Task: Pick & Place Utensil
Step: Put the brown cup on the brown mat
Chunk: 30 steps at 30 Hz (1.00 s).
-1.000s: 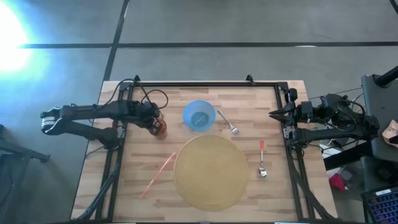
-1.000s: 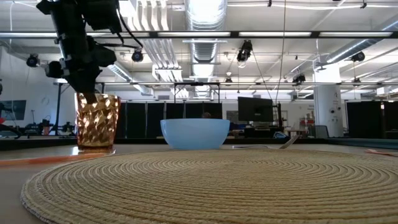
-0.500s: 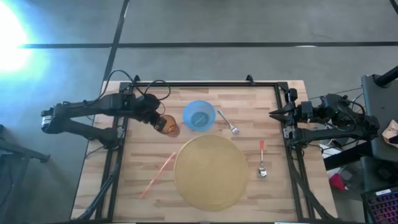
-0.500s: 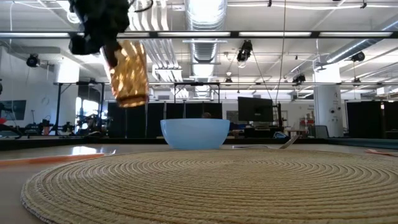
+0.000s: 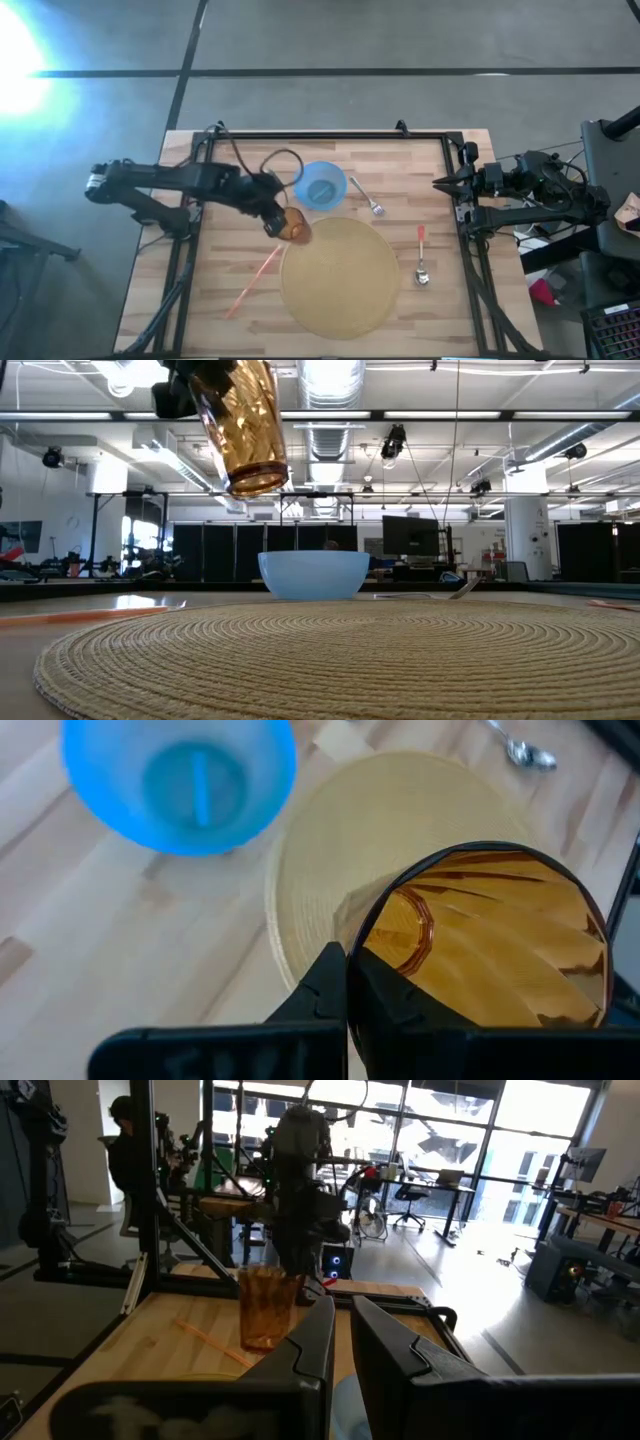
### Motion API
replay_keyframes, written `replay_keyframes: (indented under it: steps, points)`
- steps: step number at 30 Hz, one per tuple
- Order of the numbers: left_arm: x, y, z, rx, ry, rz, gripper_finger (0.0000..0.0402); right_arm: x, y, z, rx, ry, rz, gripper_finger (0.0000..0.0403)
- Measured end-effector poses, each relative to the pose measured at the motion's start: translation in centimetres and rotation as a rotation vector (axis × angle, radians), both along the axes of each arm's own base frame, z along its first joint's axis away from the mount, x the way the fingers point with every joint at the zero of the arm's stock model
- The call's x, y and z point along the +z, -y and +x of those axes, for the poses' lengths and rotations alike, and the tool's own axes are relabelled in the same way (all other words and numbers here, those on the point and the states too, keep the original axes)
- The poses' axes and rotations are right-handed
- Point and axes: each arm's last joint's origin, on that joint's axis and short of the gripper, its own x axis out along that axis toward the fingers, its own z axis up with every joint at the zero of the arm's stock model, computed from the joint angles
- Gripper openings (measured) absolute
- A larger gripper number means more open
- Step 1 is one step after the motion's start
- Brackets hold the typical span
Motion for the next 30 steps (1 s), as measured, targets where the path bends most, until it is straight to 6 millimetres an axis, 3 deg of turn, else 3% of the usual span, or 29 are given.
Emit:
replay_keyframes:
  steps: [12,30]
  points:
    - [-2.0,3.0,4.3,-0.127,-0.104,-0.023,0.0003,0.0,0.0,0.0,0.0,0.0,-0.004,0.0034]
    - [-7.0,3.5,7.3,-0.177,-0.286,0.005,0.0003,0.0,0.0,0.0,0.0,0.0,0.025,0.0034]
